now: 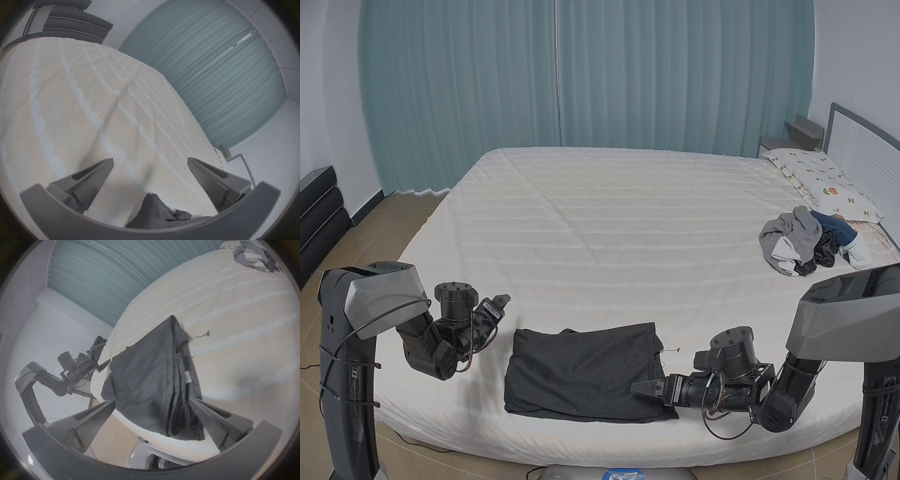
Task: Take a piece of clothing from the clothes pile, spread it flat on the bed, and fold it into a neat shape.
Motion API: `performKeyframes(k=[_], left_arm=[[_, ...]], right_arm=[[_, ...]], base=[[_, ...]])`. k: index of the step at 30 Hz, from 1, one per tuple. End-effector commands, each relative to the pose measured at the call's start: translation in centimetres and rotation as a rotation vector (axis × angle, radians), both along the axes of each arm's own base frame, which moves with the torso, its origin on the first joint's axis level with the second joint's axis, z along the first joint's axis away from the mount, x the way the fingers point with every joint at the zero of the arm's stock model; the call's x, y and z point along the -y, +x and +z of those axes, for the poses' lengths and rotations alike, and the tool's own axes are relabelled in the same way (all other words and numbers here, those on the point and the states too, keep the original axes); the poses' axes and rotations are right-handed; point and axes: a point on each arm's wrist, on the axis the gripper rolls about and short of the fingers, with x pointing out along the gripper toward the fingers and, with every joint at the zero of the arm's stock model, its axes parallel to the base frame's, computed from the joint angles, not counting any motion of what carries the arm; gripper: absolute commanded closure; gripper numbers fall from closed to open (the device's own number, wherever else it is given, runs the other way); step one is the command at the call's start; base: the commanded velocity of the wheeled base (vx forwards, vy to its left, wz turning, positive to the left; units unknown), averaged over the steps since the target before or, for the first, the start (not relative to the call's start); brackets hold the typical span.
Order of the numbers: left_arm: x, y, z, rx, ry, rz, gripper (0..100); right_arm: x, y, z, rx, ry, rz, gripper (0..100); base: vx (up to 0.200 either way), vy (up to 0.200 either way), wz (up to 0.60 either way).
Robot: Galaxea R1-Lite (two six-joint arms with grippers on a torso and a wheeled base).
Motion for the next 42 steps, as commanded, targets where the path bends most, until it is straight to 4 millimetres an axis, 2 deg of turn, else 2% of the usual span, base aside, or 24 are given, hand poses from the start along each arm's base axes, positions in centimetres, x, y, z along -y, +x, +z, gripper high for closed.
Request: performKeyframes(k=[1,6,7,10,20,26,36,37,40,42], left_arm=[[-0.1,0.1,-0.1,0.001,0.001,0.004,0],[-0.2,0.2,-0.1,0.001,0.001,0.005,0],[-0.2,0.2,-0.2,-0.001,0.0,0.006,0],[-0.2,0.2,-0.2,-0.004,0.002,0.005,0],[-0.2,0.2,-0.2,-0.007,0.002,0.005,0],[-0.1,0.1,-0.2,-0.01,0.003,0.004,0],[-0.1,0.0,-0.3,-0.011,0.003,0.002,0],[-0.1,0.0,-0.2,-0.011,0.003,0.002,0],[-0.1,0.0,-0.1,-0.008,0.003,0.002,0],[-0.1,0.1,-0.1,-0.007,0.002,0.002,0]], right_arm=[[-0.7,-0.5,-0.9,-0.019,-0.016,0.023,0],[-1.2,-0.6,-2.2,-0.032,-0.047,0.042,0],[-1.2,-0.7,-2.4,-0.03,-0.059,0.05,100],[-1.0,-0.8,-2.6,-0.013,-0.091,0.057,100],[0.2,-1.9,-0.8,0.017,-0.103,0.059,100],[1.0,-2.1,-0.9,0.018,-0.129,0.063,100],[1.0,-2.2,-1.1,0.022,-0.152,0.083,100],[1.0,-2.1,-1.1,0.026,-0.154,0.085,0],[1.0,-1.1,-0.4,0.067,-0.127,0.06,0],[1.1,0.9,0.8,0.127,-0.085,0.017,0]], base=[[0.0,0.0,0.0],[0.0,0.0,0.0],[0.0,0.0,0.0],[0.0,0.0,0.0],[0.0,0.0,0.0],[0.0,0.0,0.0],[0.0,0.0,0.0],[0.0,0.0,0.0],[0.0,0.0,0.0],[0.0,0.0,0.0]])
